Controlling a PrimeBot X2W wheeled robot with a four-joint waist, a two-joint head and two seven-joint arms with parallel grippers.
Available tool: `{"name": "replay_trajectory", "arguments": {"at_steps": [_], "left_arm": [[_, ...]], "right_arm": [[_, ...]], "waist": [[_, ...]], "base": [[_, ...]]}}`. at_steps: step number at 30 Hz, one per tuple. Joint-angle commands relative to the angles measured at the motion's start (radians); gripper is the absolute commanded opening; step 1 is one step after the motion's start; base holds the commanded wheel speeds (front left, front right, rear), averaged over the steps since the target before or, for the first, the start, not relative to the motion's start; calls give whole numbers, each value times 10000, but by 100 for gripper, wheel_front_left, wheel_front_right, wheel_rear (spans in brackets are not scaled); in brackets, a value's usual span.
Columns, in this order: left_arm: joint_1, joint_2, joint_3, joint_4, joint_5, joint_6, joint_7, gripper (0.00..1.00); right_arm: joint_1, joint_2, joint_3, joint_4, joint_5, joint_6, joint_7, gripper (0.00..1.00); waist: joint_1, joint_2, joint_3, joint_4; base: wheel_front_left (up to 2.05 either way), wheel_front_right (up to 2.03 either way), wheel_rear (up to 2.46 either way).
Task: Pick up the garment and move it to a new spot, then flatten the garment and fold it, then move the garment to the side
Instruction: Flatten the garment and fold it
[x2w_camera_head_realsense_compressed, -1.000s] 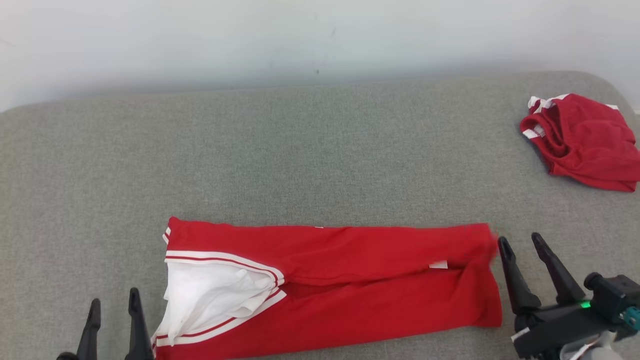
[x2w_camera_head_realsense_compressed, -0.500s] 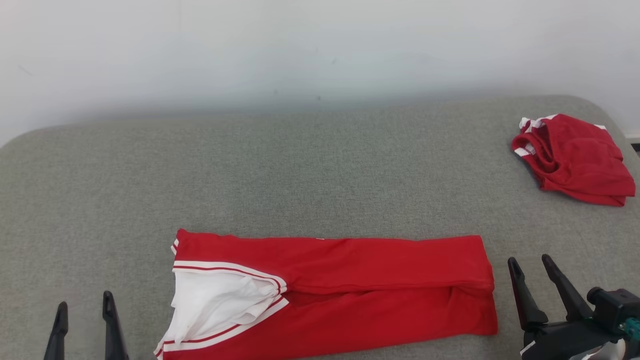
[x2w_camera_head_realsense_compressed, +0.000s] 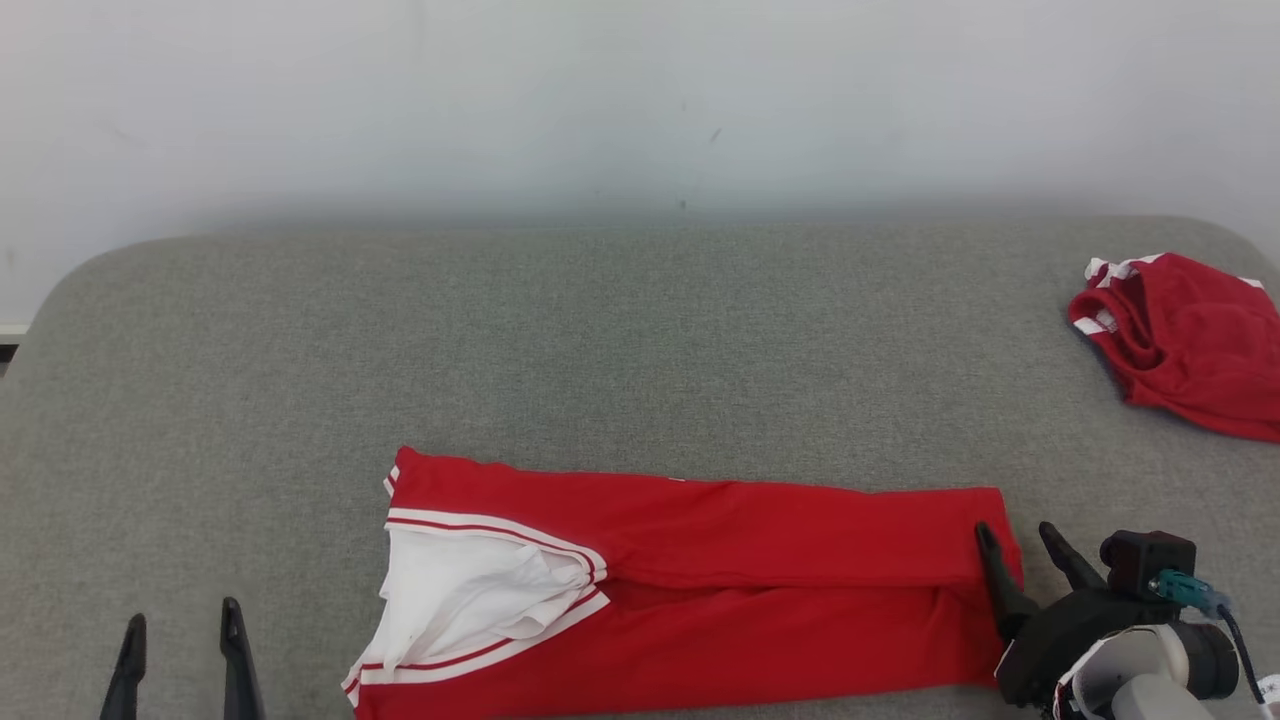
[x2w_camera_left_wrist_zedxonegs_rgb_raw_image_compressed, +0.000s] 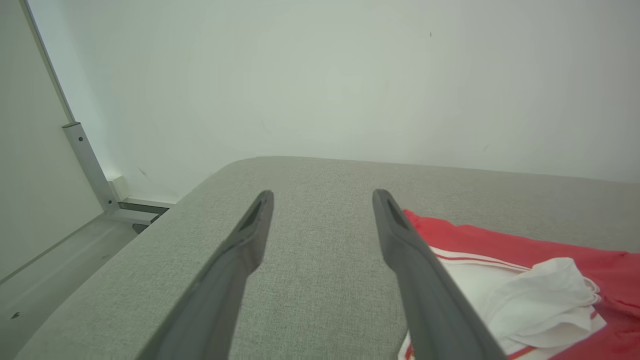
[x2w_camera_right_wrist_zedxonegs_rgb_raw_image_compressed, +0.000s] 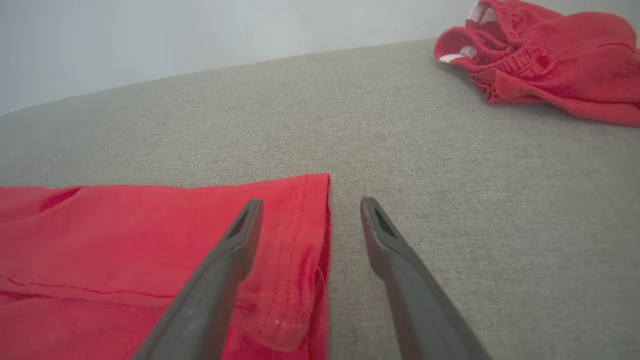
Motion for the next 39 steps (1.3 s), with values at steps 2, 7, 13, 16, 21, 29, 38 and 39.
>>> {"name": "replay_trajectory", "arguments": {"at_steps": [2, 7, 13, 16, 21, 29, 38, 39], "left_arm": [[-76, -26, -66, 68, -38, -33, -30, 100], [-149, -37, -274, 212, 152, -54, -30, 100], [-120, -45, -182, 248, 125, -71, -30, 100], [-109, -48, -133, 244, 123, -77, -30, 100], [-123, -54, -140, 276, 141, -63, -30, 100], [-167, -40, -245, 405, 264, -64, -30, 100], [-197, -41, -301, 426, 242, -70, -30, 100], [-175, -31, -292, 456, 225, -70, -30, 100]], "right_arm": [[-204, 135, -42, 381, -48, -30, 70, 100], [-469, 362, -68, 1564, -92, -30, 193, 100], [-363, 710, 292, 2244, 126, -30, 261, 42], [-430, 809, 597, 2230, 394, -30, 227, 0], [-888, 441, 788, 2193, 689, -30, -127, 0], [-1616, -1201, 301, 2784, 894, -30, -401, 0], [-2191, -2088, 162, 3240, 472, -30, -300, 0], [-2270, -1924, 265, 3046, 547, -30, -213, 0]], "waist": [[0, 0, 77, 119], [0, 0, 106, 295], [0, 0, 76, 253], [0, 0, 77, 170], [0, 0, 27, 6], [0, 0, -109, -238], [0, 0, -127, -522], [0, 0, -125, -591]], "base": [[0, 0, 0], [0, 0, 0], [0, 0, 0], [0, 0, 0], [0, 0, 0], [0, 0, 0], [0, 0, 0], [0, 0, 0]]}}
